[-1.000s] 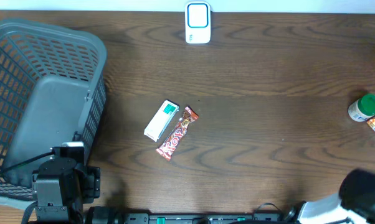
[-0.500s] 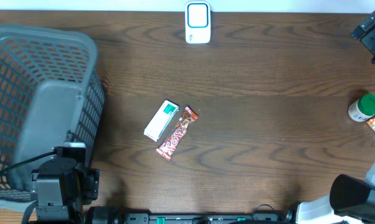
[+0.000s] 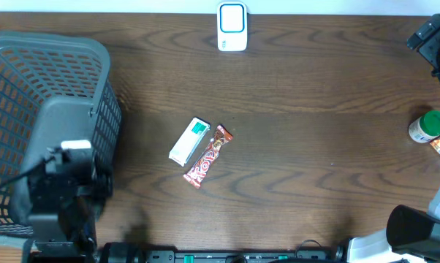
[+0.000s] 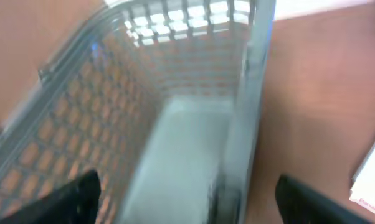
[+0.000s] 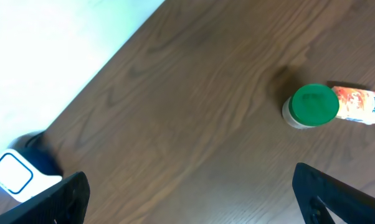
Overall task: Scan the item barcode
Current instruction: 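Swing right gripper left and lower it over the Panadol box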
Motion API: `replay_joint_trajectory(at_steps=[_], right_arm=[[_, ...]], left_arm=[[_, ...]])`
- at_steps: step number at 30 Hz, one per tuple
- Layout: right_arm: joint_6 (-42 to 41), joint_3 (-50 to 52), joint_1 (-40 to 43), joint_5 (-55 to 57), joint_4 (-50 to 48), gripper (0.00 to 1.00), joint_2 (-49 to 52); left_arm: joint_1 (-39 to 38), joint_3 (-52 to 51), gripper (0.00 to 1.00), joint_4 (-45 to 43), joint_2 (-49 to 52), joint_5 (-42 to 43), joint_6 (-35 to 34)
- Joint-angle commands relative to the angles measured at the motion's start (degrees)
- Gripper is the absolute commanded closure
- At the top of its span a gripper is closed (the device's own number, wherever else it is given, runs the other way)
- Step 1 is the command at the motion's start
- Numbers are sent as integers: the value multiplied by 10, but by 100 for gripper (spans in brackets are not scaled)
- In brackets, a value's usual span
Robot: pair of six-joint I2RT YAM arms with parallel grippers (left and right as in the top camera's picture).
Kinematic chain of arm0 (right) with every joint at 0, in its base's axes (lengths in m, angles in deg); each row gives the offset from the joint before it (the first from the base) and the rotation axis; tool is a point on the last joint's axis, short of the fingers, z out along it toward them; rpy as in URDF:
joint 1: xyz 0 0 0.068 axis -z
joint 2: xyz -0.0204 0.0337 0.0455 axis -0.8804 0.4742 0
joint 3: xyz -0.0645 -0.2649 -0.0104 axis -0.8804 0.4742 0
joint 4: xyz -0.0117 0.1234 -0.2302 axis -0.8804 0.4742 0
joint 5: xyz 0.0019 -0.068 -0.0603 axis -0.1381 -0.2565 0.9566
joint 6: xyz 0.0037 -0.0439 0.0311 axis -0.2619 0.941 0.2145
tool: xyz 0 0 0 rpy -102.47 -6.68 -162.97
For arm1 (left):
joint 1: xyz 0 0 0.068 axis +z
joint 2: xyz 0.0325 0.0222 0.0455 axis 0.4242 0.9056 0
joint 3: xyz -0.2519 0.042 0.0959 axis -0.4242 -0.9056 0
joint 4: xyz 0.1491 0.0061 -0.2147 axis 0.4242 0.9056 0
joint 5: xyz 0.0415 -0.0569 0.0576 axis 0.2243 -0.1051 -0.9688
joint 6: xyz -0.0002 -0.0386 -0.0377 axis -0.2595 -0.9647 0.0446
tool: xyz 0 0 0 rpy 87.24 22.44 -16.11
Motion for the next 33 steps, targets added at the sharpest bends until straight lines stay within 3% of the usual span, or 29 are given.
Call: replay_joint_trajectory(at_steps=[1, 5, 12, 17, 21, 29, 33], right_arm=[[8, 2, -2, 1, 4, 1, 1], [8, 2, -2, 1, 6, 1, 1], [9, 2, -2, -30, 11, 2, 1], [9, 2, -29, -42, 35, 6, 1], [9, 2, -84, -41, 45, 1, 1], [3, 3, -212, -46, 63, 1, 16], [-1, 3, -259, -46, 77, 1, 41]], left_arm=[[0, 0, 13, -104, 0, 58, 7], [0, 0, 13, -193, 0, 134, 1], [0, 0, 13, -201, 0, 268, 1], [0, 0, 13, -200, 0, 273, 1], [0, 0, 13, -191, 0, 273, 1], [0, 0, 13, -103, 0, 273, 0], [0, 0, 13, -80, 0, 316, -21]])
